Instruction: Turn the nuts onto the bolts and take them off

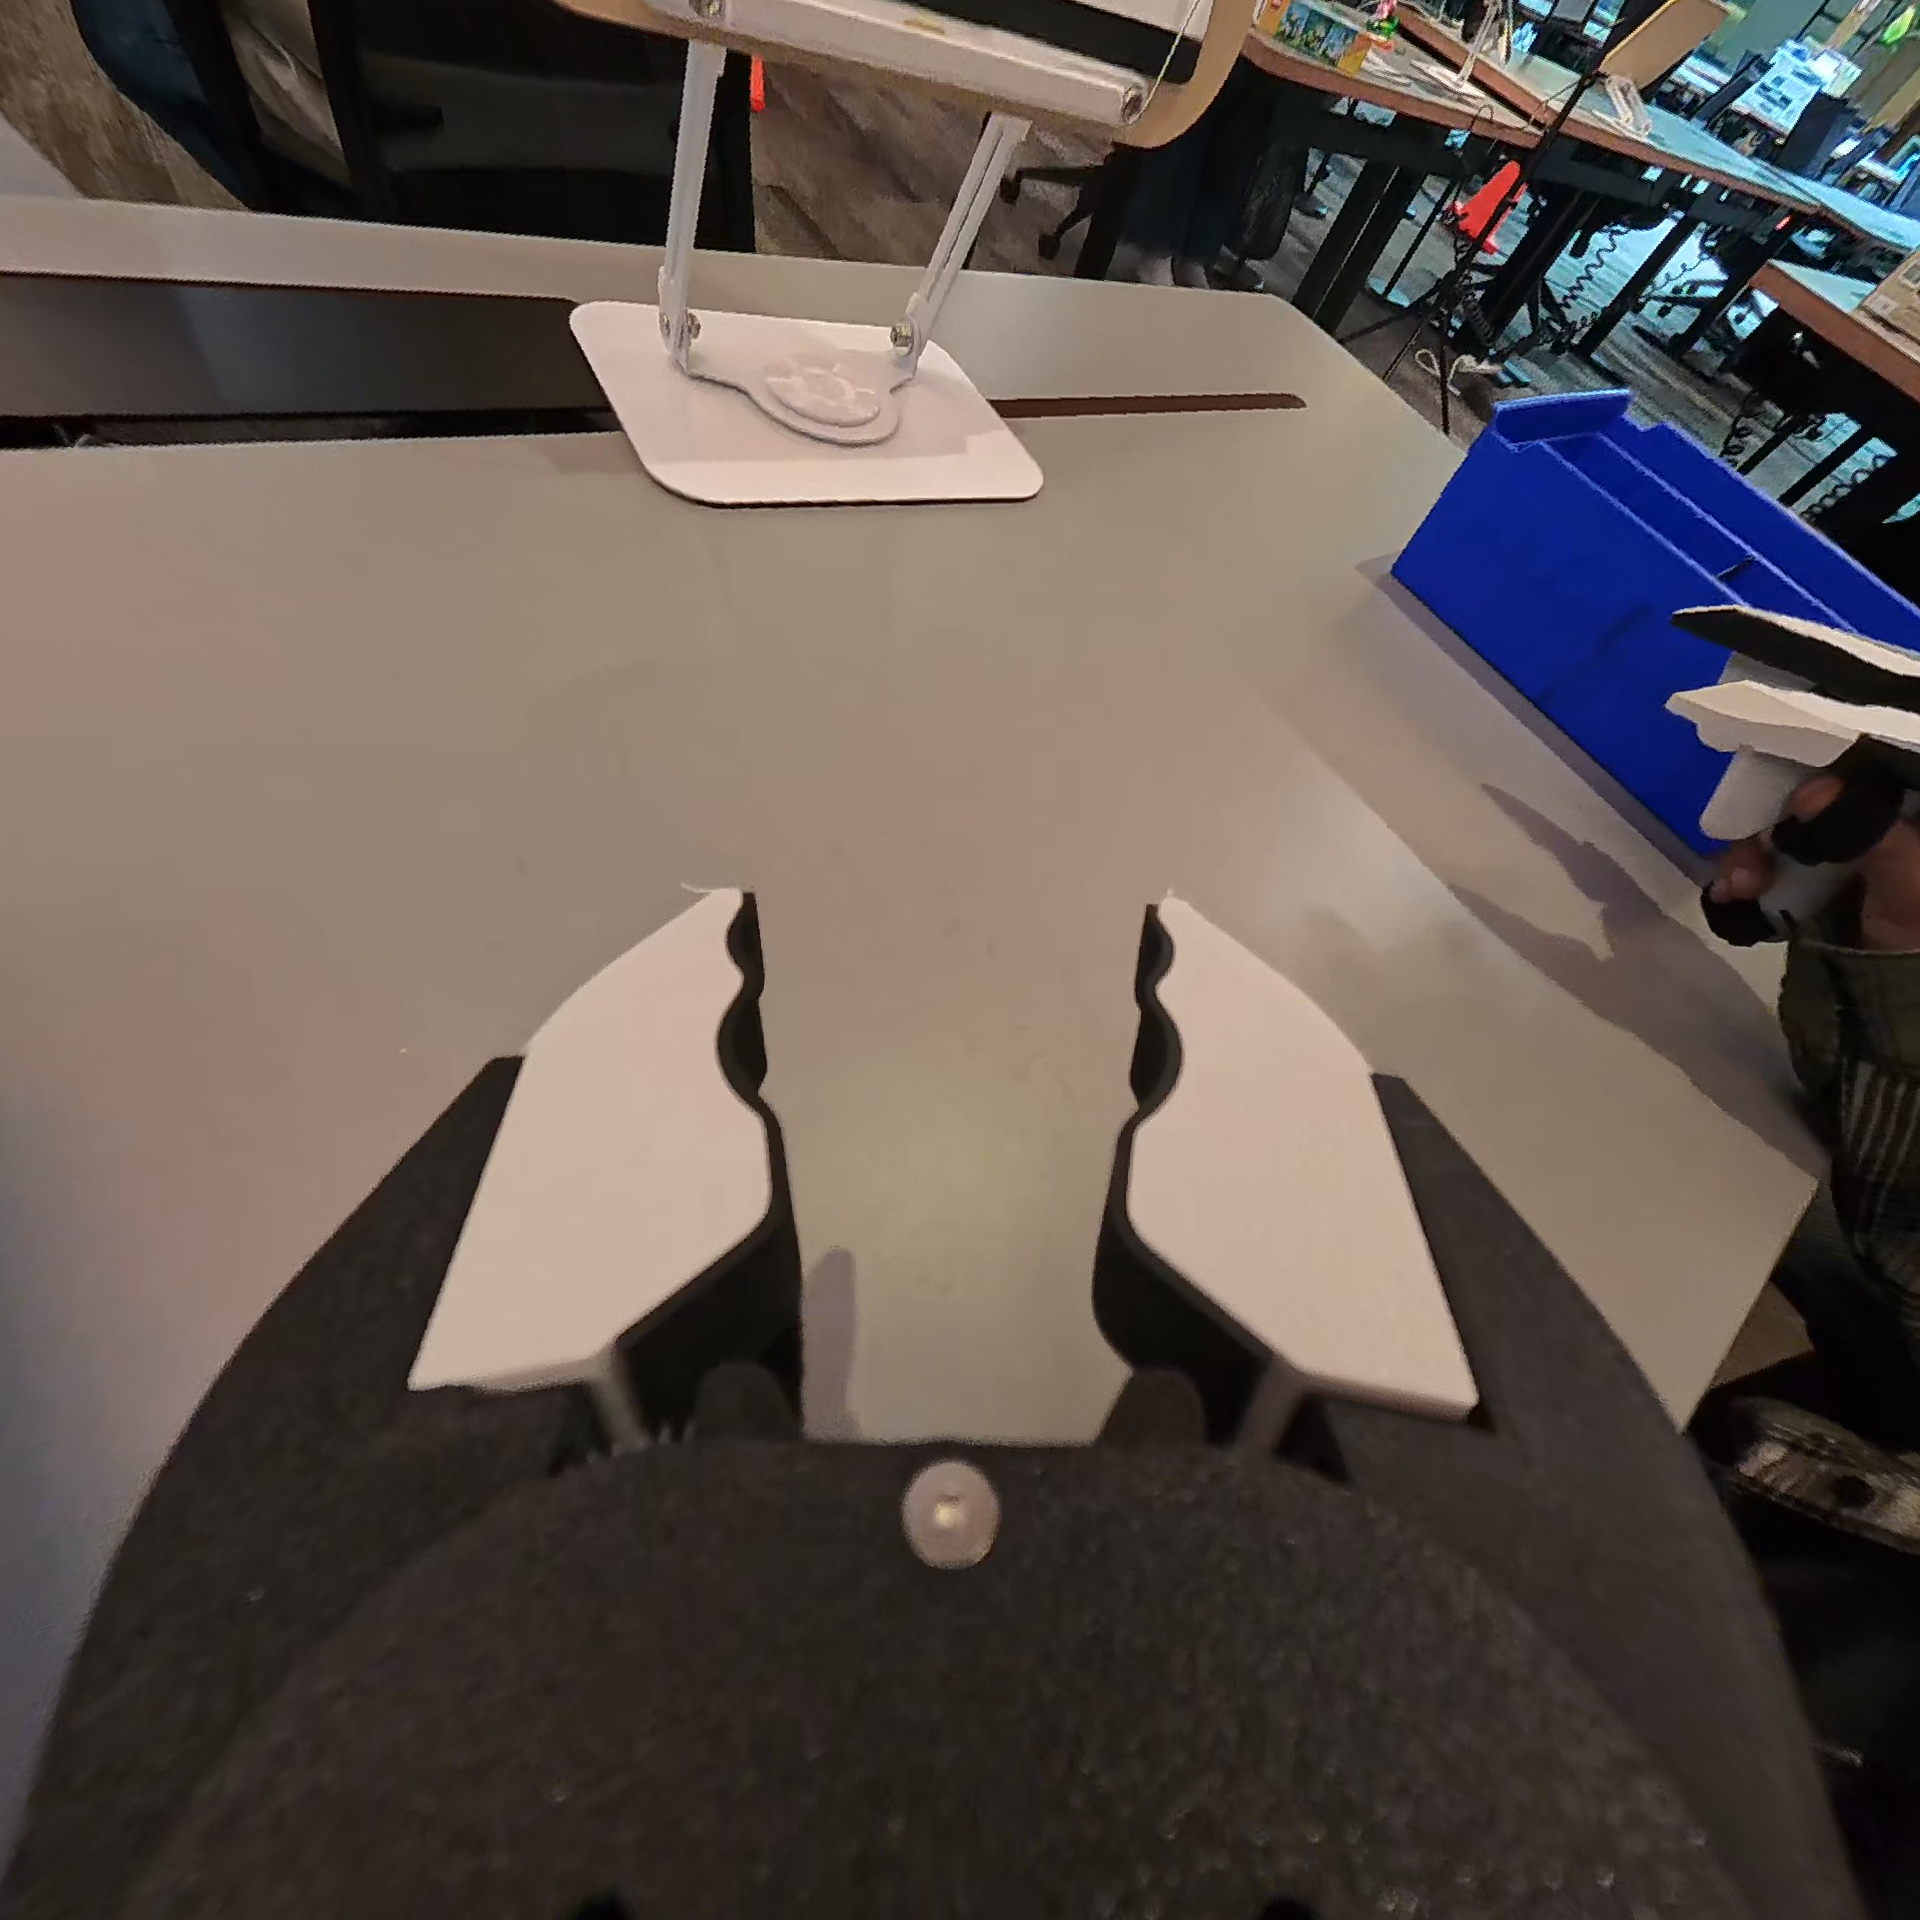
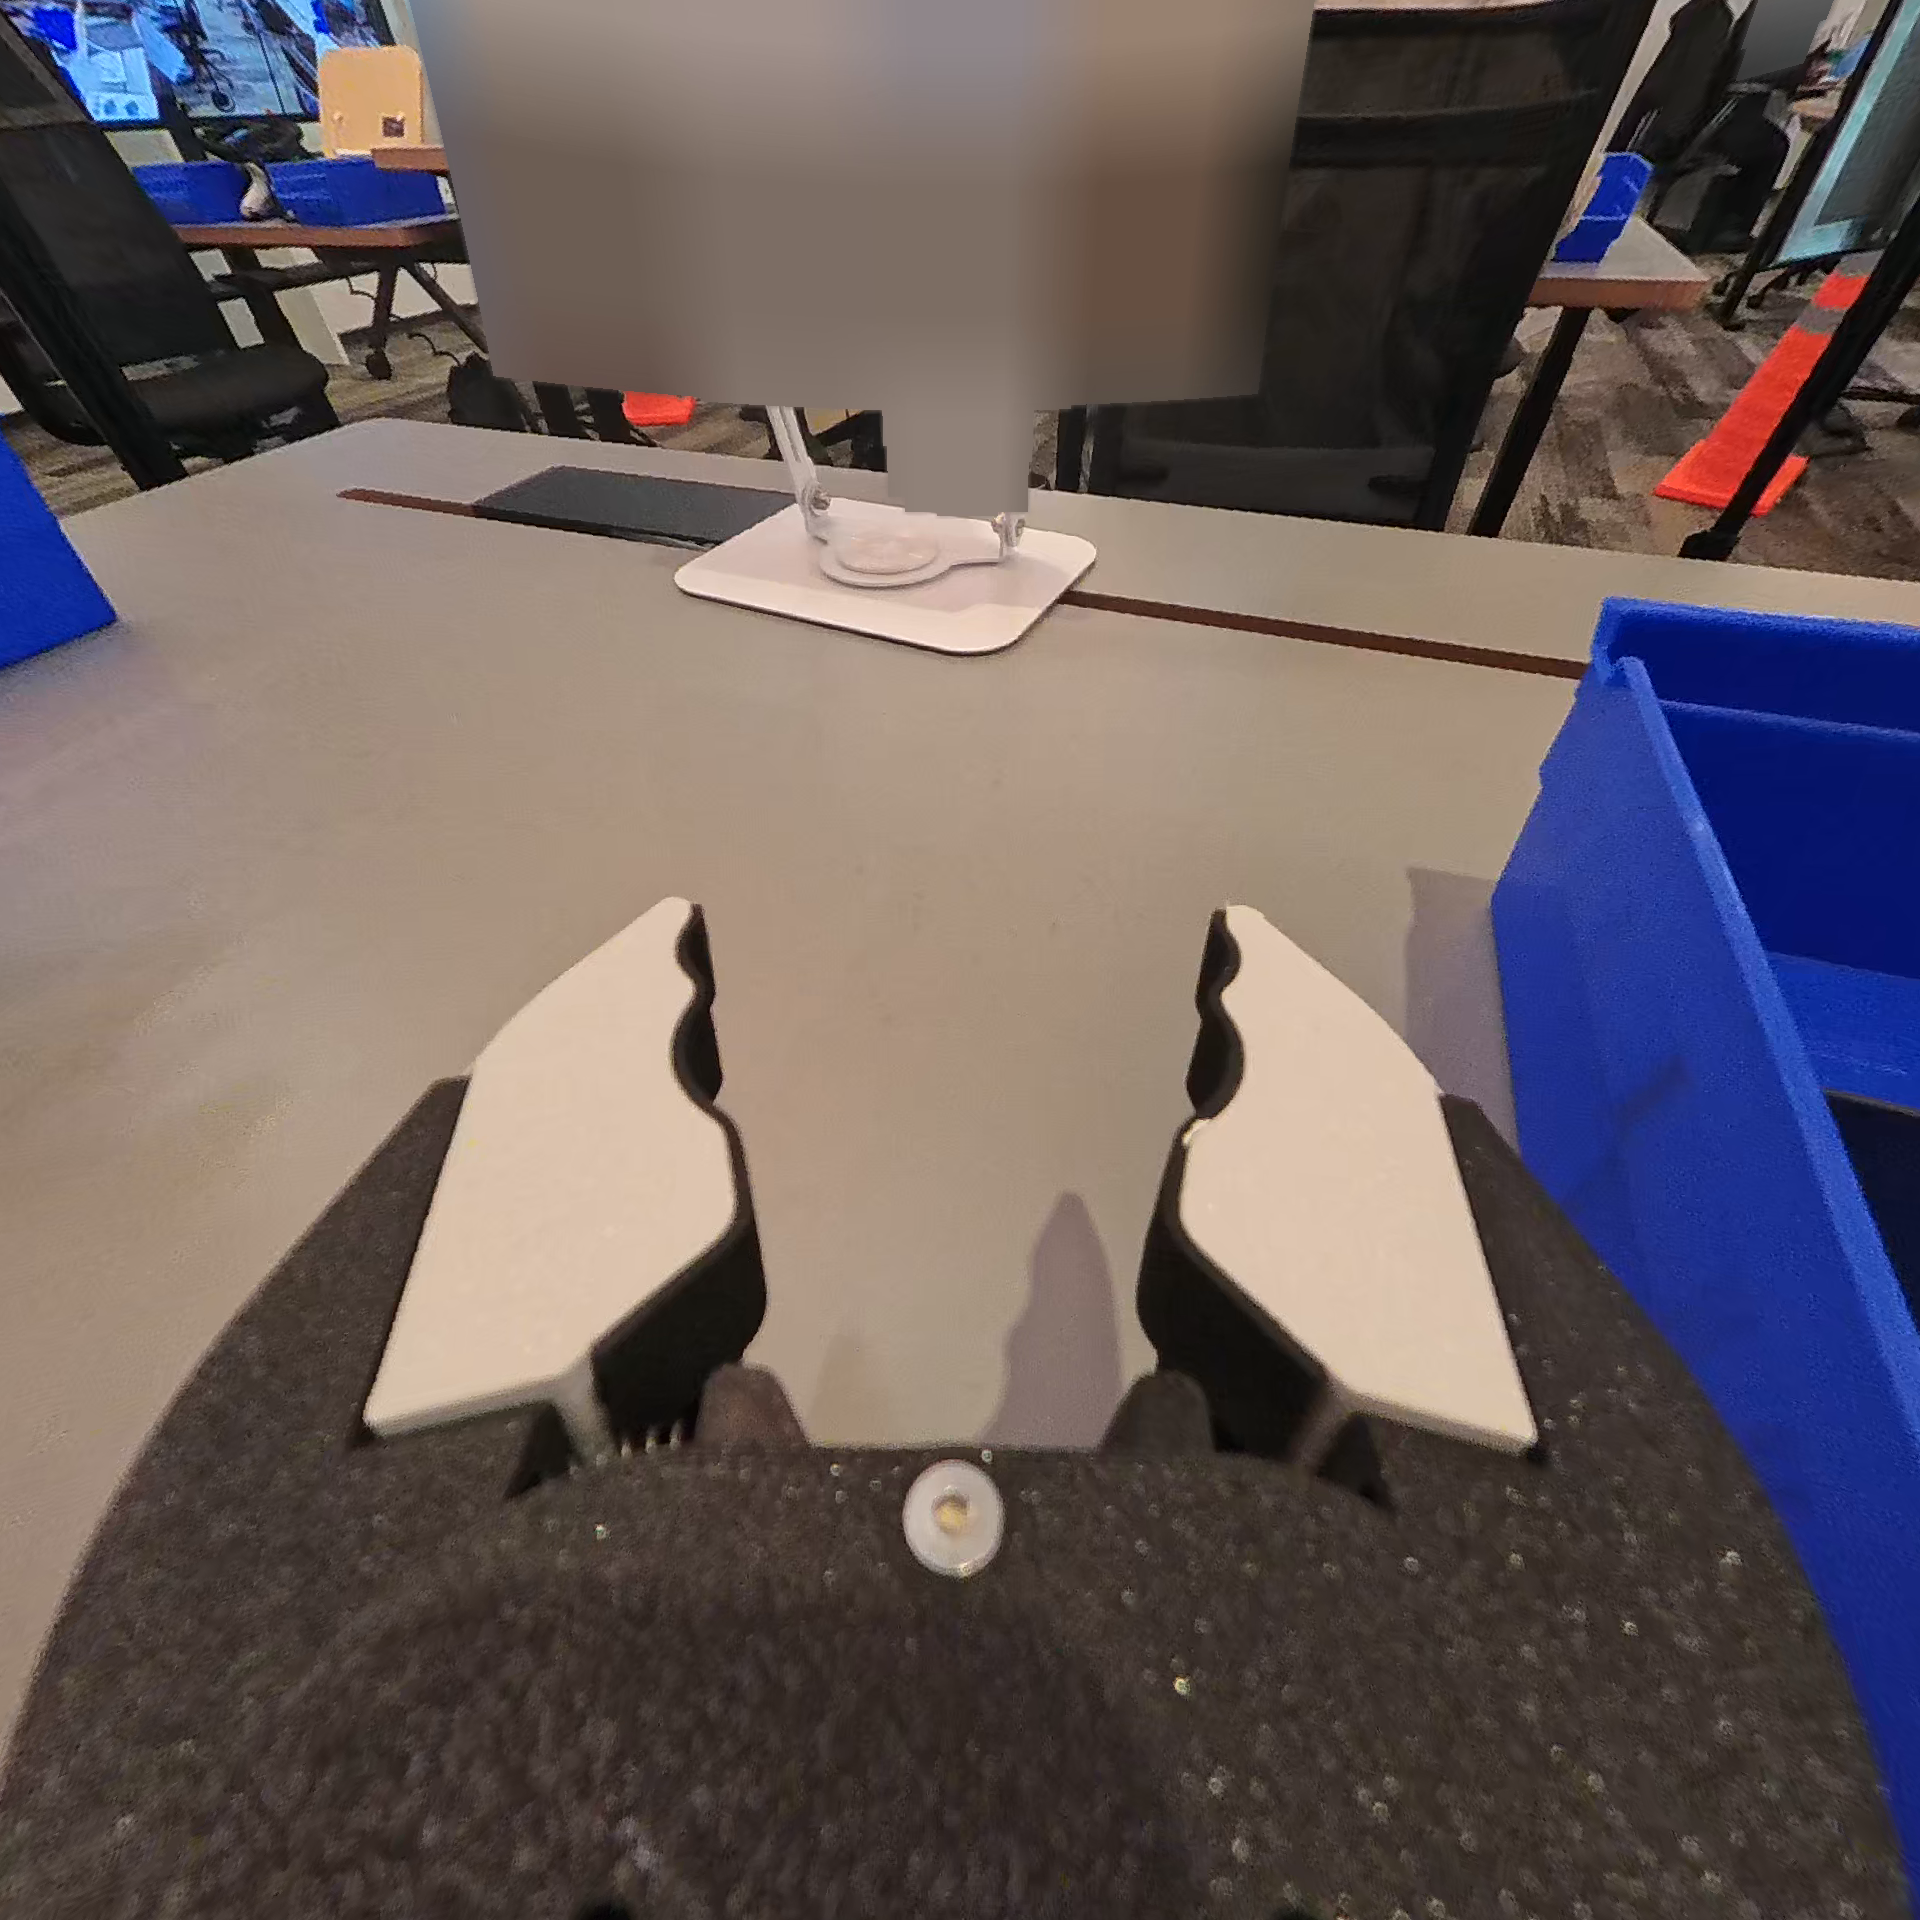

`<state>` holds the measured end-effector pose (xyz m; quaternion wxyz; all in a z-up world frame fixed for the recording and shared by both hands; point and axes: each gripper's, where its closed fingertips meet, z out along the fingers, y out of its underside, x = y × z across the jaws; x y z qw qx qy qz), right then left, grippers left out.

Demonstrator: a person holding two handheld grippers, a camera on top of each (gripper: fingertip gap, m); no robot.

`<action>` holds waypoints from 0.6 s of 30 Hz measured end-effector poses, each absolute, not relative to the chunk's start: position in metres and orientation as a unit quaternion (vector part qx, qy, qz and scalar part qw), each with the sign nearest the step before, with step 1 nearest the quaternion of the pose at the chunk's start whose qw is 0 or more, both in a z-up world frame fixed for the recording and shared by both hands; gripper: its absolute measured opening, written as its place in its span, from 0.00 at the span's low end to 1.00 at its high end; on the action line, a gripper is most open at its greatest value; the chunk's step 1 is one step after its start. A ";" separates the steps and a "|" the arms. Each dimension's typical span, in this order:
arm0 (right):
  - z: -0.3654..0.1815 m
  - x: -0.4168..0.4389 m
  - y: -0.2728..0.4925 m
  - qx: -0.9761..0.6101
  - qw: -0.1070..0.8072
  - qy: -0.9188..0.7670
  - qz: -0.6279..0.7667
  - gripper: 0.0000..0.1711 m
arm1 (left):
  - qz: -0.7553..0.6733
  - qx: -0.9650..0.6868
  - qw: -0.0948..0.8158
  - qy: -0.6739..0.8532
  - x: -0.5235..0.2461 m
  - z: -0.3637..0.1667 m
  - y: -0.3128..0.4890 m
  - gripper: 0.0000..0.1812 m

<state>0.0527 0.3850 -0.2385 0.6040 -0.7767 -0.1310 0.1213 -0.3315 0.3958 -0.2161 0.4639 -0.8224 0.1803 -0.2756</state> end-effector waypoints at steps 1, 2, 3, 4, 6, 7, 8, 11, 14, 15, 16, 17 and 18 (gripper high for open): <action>-0.239 0.053 0.385 -0.778 0.603 -0.130 0.122 0.52 | -0.275 -0.824 0.462 0.179 -0.331 -0.219 0.397 0.38; -0.241 0.054 0.386 -0.779 0.602 -0.129 0.121 0.52 | -0.276 -0.825 0.460 0.178 -0.331 -0.222 0.398 0.38; -0.242 0.055 0.386 -0.779 0.602 -0.127 0.120 0.51 | -0.279 -0.826 0.457 0.177 -0.329 -0.225 0.399 0.38; -0.243 0.056 0.387 -0.780 0.601 -0.126 0.120 0.51 | -0.282 -0.827 0.453 0.176 -0.328 -0.229 0.399 0.38; -0.247 0.057 0.388 -0.785 0.595 -0.125 0.120 0.51 | -0.283 -0.830 0.447 0.177 -0.325 -0.234 0.400 0.38; -0.248 0.057 0.388 -0.787 0.592 -0.124 0.119 0.51 | -0.282 -0.831 0.445 0.179 -0.324 -0.236 0.400 0.38; -0.249 0.058 0.388 -0.789 0.591 -0.124 0.116 0.51 | -0.280 -0.832 0.443 0.181 -0.324 -0.238 0.399 0.38; -0.248 0.059 0.388 -0.791 0.589 -0.121 0.113 0.51 | -0.277 -0.832 0.445 0.180 -0.325 -0.238 0.400 0.38; -0.248 0.059 0.388 -0.791 0.590 -0.119 0.111 0.51 | -0.283 -0.830 0.446 0.177 -0.325 -0.237 0.400 0.38; -0.248 0.059 0.388 -0.793 0.588 -0.119 0.111 0.51 | -0.284 -0.831 0.444 0.178 -0.325 -0.238 0.400 0.38; -0.249 0.058 0.388 -0.795 0.585 -0.118 0.111 0.51 | -0.285 -0.831 0.442 0.180 -0.324 -0.239 0.400 0.38; -0.250 0.058 0.388 -0.796 0.583 -0.118 0.111 0.51 | -0.285 -0.831 0.441 0.183 -0.323 -0.239 0.399 0.38; -0.250 0.058 0.388 -0.797 0.582 -0.119 0.110 0.51 | -0.284 -0.831 0.442 0.185 -0.323 -0.239 0.398 0.38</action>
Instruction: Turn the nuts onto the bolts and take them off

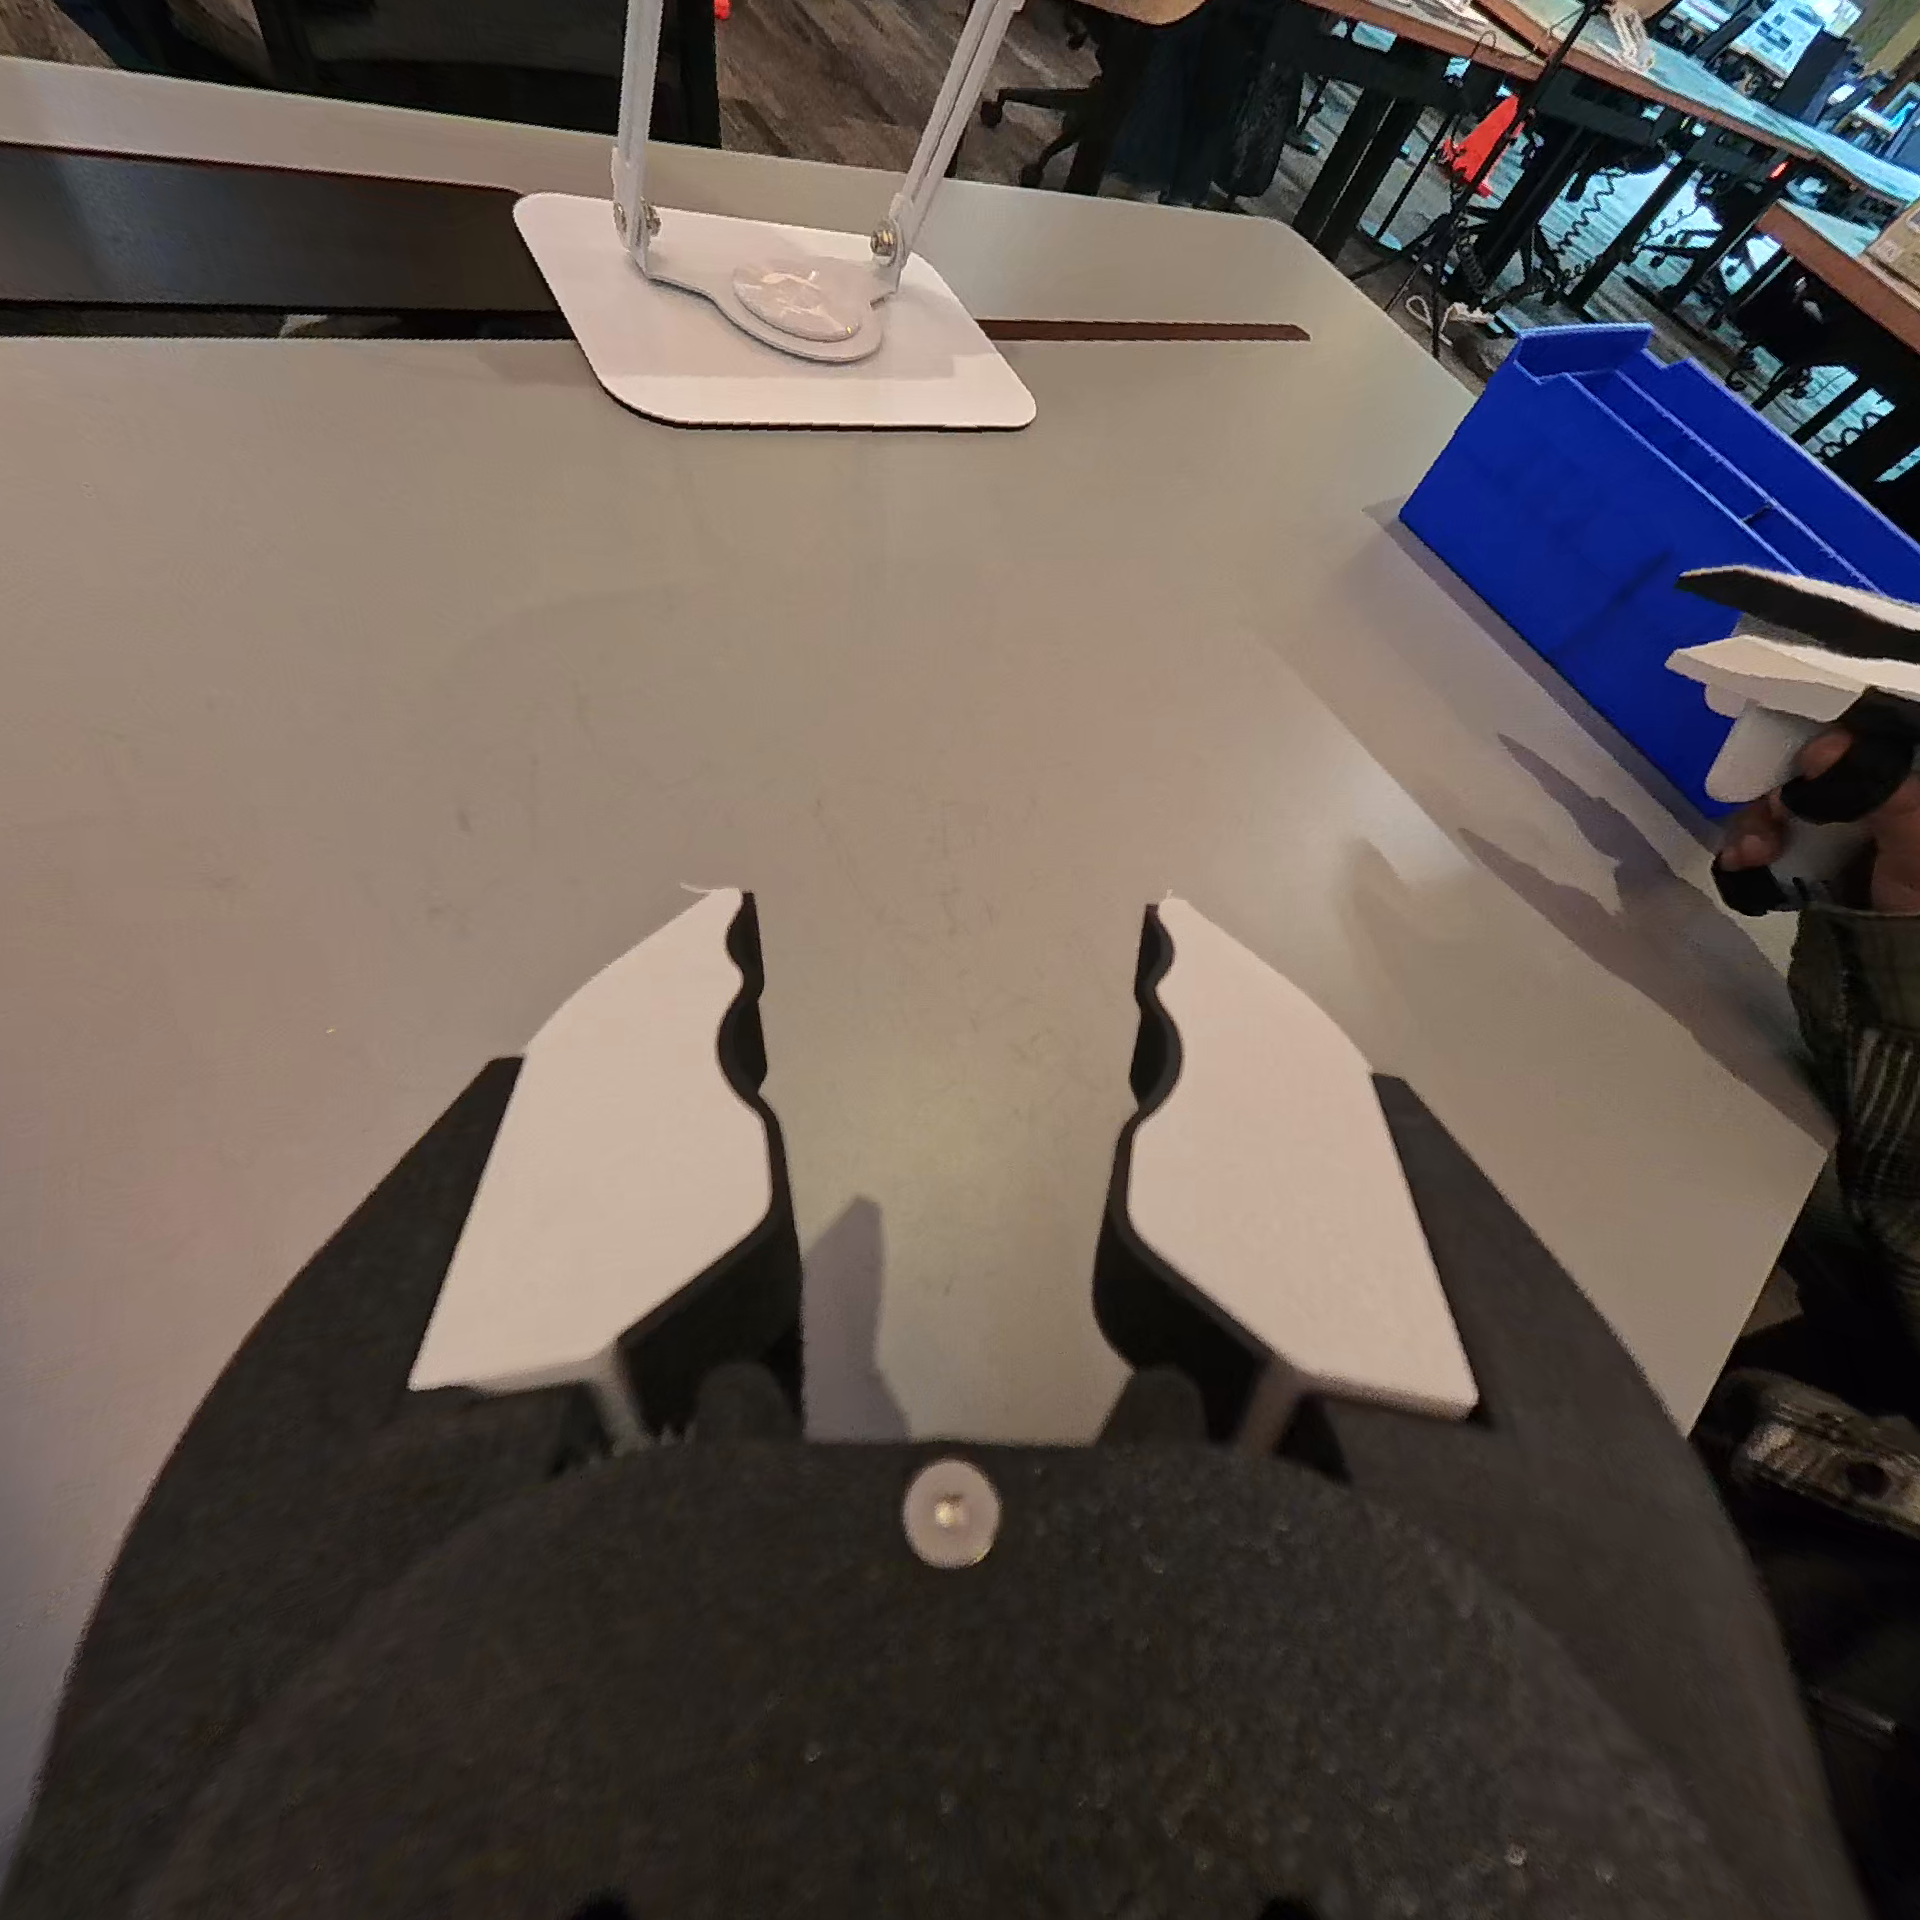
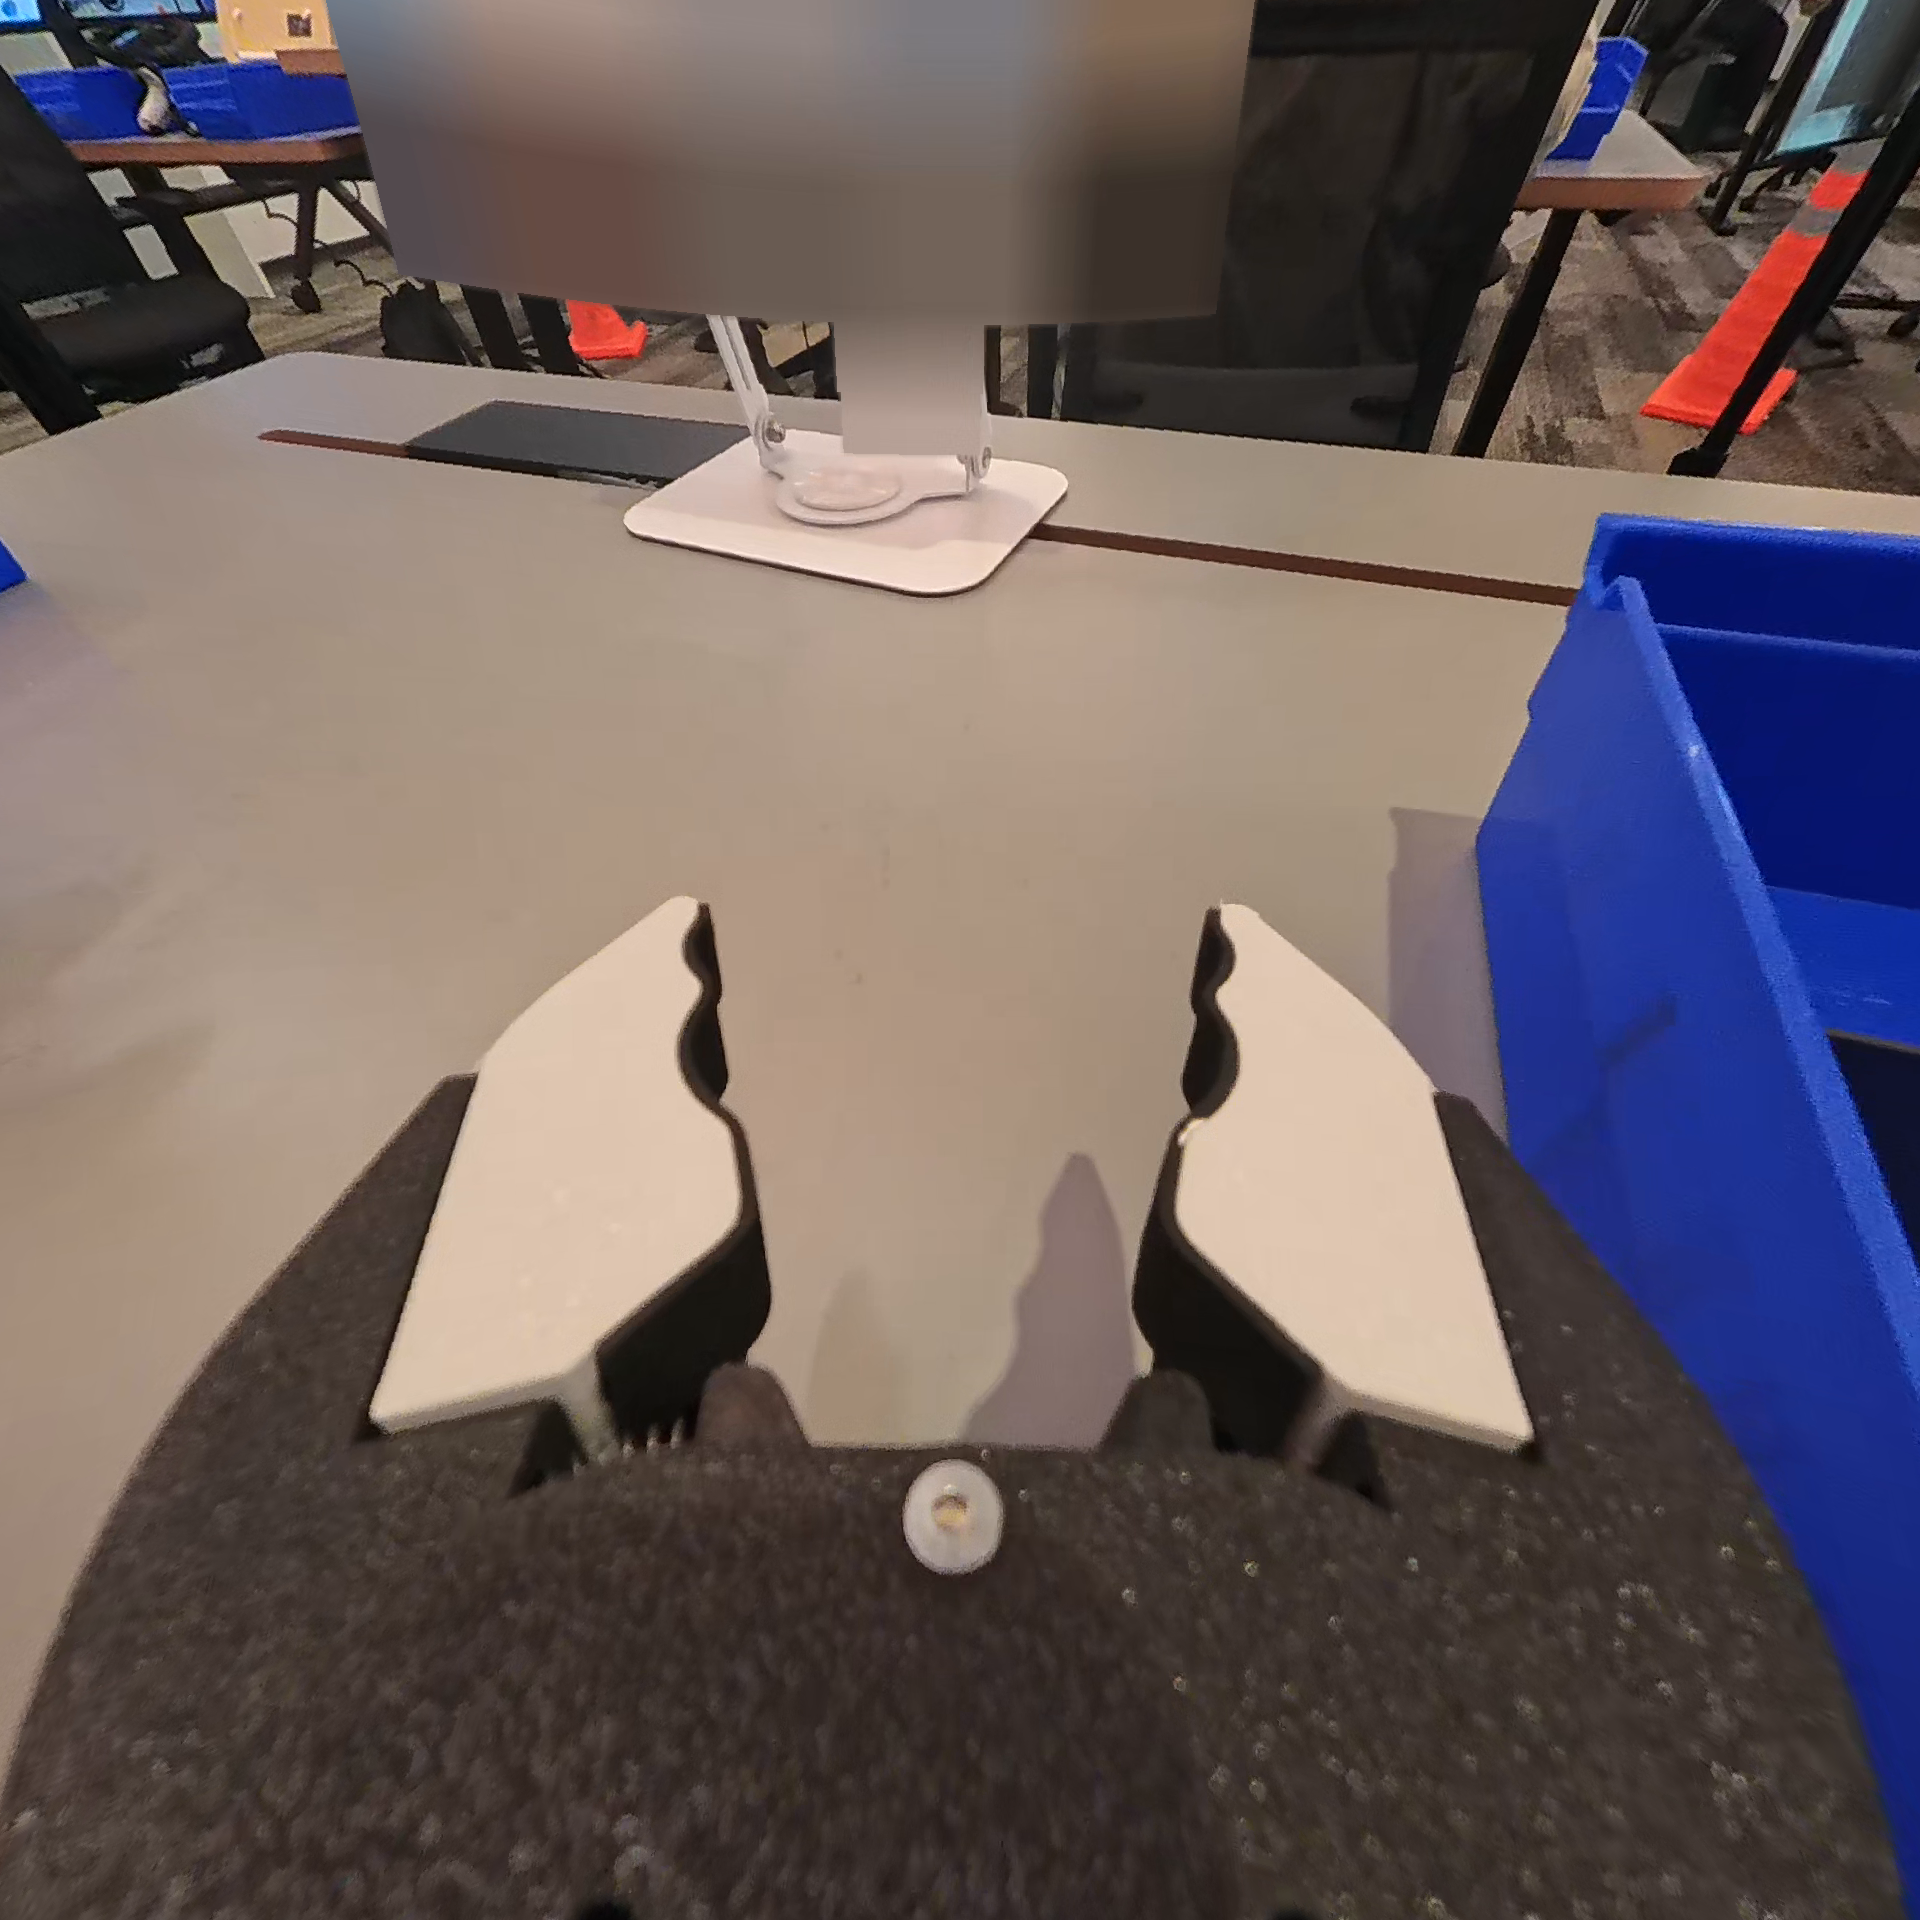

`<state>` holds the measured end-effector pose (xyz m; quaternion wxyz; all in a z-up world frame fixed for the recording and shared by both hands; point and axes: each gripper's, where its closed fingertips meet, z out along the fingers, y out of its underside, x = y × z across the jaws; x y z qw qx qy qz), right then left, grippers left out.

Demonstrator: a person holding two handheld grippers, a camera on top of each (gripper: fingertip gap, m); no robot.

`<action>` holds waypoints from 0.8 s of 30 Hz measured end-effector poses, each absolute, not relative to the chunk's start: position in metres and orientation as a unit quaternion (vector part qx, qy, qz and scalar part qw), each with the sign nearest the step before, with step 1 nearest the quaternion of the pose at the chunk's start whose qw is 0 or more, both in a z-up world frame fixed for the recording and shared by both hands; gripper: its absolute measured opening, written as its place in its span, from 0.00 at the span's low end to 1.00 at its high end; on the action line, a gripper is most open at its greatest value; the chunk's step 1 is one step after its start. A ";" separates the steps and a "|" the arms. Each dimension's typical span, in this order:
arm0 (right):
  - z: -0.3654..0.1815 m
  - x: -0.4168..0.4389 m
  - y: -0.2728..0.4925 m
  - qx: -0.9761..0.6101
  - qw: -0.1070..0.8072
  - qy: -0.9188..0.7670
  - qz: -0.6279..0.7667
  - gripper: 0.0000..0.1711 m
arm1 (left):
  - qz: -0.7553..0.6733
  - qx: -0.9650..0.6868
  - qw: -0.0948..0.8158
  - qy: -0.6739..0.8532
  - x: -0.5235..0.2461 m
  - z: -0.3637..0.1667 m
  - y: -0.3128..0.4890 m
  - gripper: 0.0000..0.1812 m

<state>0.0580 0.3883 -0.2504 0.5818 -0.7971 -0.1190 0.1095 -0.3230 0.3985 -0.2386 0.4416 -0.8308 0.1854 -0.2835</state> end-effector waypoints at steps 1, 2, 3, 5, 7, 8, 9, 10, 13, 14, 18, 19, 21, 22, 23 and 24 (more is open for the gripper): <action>-0.250 0.058 0.388 -0.797 0.582 -0.120 0.109 0.51 | -0.281 -0.830 0.443 0.188 -0.323 -0.237 0.398 0.38; -0.249 0.058 0.388 -0.797 0.582 -0.119 0.109 0.51 | -0.280 -0.829 0.446 0.189 -0.324 -0.235 0.397 0.38; -0.248 0.057 0.387 -0.796 0.583 -0.119 0.112 0.51 | -0.281 -0.827 0.449 0.189 -0.325 -0.231 0.396 0.38; -0.246 0.055 0.386 -0.794 0.584 -0.121 0.116 0.50 | -0.279 -0.824 0.455 0.189 -0.330 -0.221 0.391 0.38; -0.245 0.052 0.385 -0.792 0.586 -0.124 0.119 0.50 | -0.265 -0.820 0.471 0.187 -0.345 -0.204 0.383 0.37; -0.246 0.050 0.384 -0.792 0.584 -0.127 0.121 0.50 | -0.252 -0.820 0.478 0.186 -0.357 -0.195 0.378 0.37; -0.247 0.048 0.384 -0.793 0.582 -0.130 0.123 0.50 | -0.239 -0.822 0.483 0.184 -0.370 -0.185 0.373 0.37; -0.248 0.045 0.383 -0.794 0.579 -0.133 0.126 0.50 | -0.226 -0.824 0.488 0.181 -0.385 -0.173 0.367 0.37; -0.247 0.036 0.381 -0.793 0.575 -0.144 0.136 0.49 | -0.170 -0.840 0.488 0.163 -0.441 -0.147 0.350 0.37; -0.246 0.034 0.381 -0.793 0.576 -0.146 0.137 0.49 | -0.147 -0.851 0.481 0.154 -0.463 -0.143 0.345 0.37; -0.242 0.026 0.378 -0.788 0.578 -0.153 0.147 0.48 | -0.083 -0.885 0.439 0.132 -0.539 -0.143 0.332 0.34; -0.241 0.024 0.378 -0.788 0.577 -0.155 0.151 0.48 | -0.077 -0.893 0.424 0.131 -0.553 -0.148 0.331 0.33; -0.239 0.021 0.376 -0.785 0.578 -0.161 0.152 0.48 | -0.078 -0.910 0.383 0.140 -0.574 -0.165 0.329 0.32; -0.238 0.021 0.376 -0.783 0.581 -0.164 0.151 0.48 | -0.080 -0.917 0.361 0.147 -0.581 -0.175 0.329 0.31; -0.236 0.019 0.375 -0.781 0.582 -0.166 0.153 0.48 | -0.078 -0.923 0.341 0.157 -0.588 -0.185 0.329 0.31; -0.235 0.018 0.374 -0.780 0.583 -0.167 0.157 0.48 | -0.072 -0.930 0.319 0.170 -0.595 -0.197 0.329 0.31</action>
